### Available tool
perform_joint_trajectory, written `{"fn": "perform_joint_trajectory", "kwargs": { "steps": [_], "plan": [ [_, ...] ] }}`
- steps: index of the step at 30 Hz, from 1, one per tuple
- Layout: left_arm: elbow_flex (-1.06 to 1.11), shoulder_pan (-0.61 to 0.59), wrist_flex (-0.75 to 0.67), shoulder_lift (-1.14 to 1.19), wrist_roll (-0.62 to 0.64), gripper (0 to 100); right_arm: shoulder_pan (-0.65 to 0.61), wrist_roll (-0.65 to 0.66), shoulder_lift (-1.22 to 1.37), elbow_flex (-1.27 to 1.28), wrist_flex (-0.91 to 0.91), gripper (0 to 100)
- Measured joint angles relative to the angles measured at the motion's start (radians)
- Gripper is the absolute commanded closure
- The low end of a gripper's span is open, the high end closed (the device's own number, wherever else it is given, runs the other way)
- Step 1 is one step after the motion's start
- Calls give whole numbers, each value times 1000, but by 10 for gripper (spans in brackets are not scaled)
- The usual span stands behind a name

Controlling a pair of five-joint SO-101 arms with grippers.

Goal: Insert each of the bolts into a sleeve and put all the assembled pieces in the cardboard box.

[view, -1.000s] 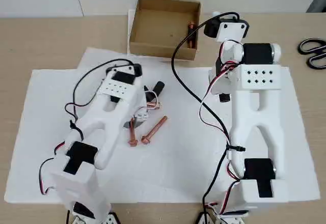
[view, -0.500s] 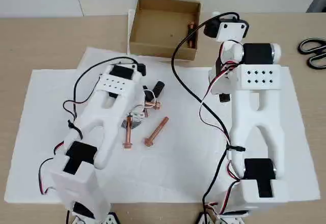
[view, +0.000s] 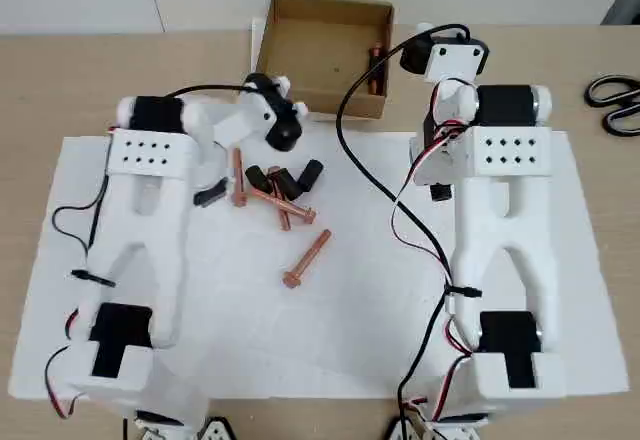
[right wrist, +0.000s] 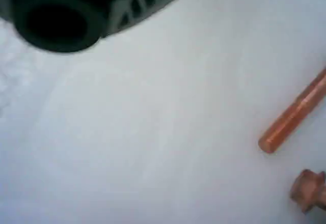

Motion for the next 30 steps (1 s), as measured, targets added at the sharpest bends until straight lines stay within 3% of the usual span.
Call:
{"fn": "perform_joint_trajectory", "kwargs": {
  "steps": [4,9,11,14,17,23,27,30],
  "plan": [
    [0,-35,2,0,-94,994,0,0,0,0,0,995],
    [6,-46,-15,0,-71,993,0,0,0,5,0,995],
    [29,-48,-72,0,37,993,0,0,0,5,0,995],
    [54,-40,-132,0,310,983,0,-3,0,5,0,995],
    [60,9,-74,0,511,942,0,-3,0,5,0,995],
    [149,127,-14,-3,338,931,0,-3,0,8,0,995],
    [238,207,-58,-3,321,931,0,-3,0,46,0,995],
    [299,253,-121,-3,394,930,0,-3,0,60,0,995]
  ]
}}
